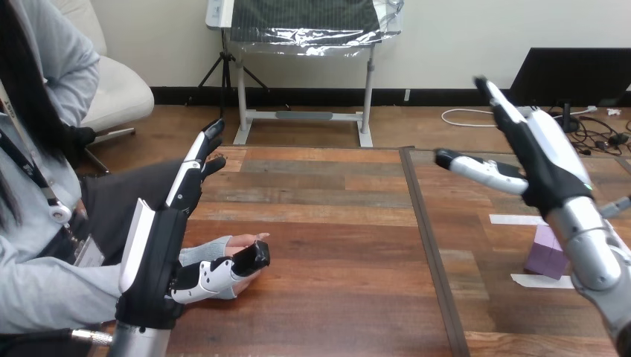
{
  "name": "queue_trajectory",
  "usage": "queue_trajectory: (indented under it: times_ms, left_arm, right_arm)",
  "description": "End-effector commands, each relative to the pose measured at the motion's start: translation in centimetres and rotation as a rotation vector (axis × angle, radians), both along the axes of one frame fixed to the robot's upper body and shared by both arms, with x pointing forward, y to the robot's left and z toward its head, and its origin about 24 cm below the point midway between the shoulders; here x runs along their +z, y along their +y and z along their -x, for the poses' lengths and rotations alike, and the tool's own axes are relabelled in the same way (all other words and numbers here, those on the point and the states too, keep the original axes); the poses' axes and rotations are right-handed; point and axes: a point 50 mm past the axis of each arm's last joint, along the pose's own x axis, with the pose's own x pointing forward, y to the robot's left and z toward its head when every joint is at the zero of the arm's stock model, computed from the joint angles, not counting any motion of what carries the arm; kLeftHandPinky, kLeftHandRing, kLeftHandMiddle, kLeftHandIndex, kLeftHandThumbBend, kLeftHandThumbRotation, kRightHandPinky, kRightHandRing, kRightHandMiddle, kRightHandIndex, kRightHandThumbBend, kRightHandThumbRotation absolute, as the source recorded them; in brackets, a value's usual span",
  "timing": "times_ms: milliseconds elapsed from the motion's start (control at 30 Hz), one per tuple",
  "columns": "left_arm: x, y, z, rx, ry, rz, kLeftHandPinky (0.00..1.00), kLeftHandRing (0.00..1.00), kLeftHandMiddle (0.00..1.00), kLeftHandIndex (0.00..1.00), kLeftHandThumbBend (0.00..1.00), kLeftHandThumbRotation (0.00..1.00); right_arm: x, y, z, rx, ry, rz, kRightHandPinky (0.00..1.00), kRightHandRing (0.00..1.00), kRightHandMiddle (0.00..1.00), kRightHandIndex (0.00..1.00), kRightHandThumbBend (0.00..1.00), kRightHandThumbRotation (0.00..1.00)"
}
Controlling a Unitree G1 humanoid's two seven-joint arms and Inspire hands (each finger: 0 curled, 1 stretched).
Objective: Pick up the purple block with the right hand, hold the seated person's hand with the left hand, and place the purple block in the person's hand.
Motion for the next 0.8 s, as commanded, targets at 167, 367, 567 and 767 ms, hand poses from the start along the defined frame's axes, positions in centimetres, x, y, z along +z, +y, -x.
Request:
queue_trajectory:
  times_ms: [167,367,567,767]
  left_arm:
    - [1.4,0.2,-0.7,-0.007,-0.074,0.005,0.88,0.96,0.98,0.96,1.00,0.73]
    - [1.4,0.2,-0.6,-0.010,-0.072,0.010,0.89,0.97,0.99,0.96,1.00,0.73]
    - [1.4,0.3,-0.6,-0.010,-0.076,0.009,0.89,0.96,0.99,0.96,1.00,0.72]
    - [1.4,0.4,-0.5,-0.012,-0.078,0.004,0.89,0.96,0.99,0.96,1.00,0.72]
  right_arm:
    - [2.9,-1.4,-1.6,-0.071,-0.049,0.047,0.89,1.00,0.97,0.98,1.00,0.80]
    - [2.8,-2.2,-1.5,-0.105,-0.022,0.060,0.88,1.00,0.97,0.98,1.00,0.77]
    - [2.6,-2.8,-1.4,-0.136,0.000,0.089,0.87,0.99,0.96,0.98,1.00,0.77]
    - [2.4,-3.4,-1.3,-0.165,0.023,0.103,0.86,0.98,0.96,0.98,1.00,0.77]
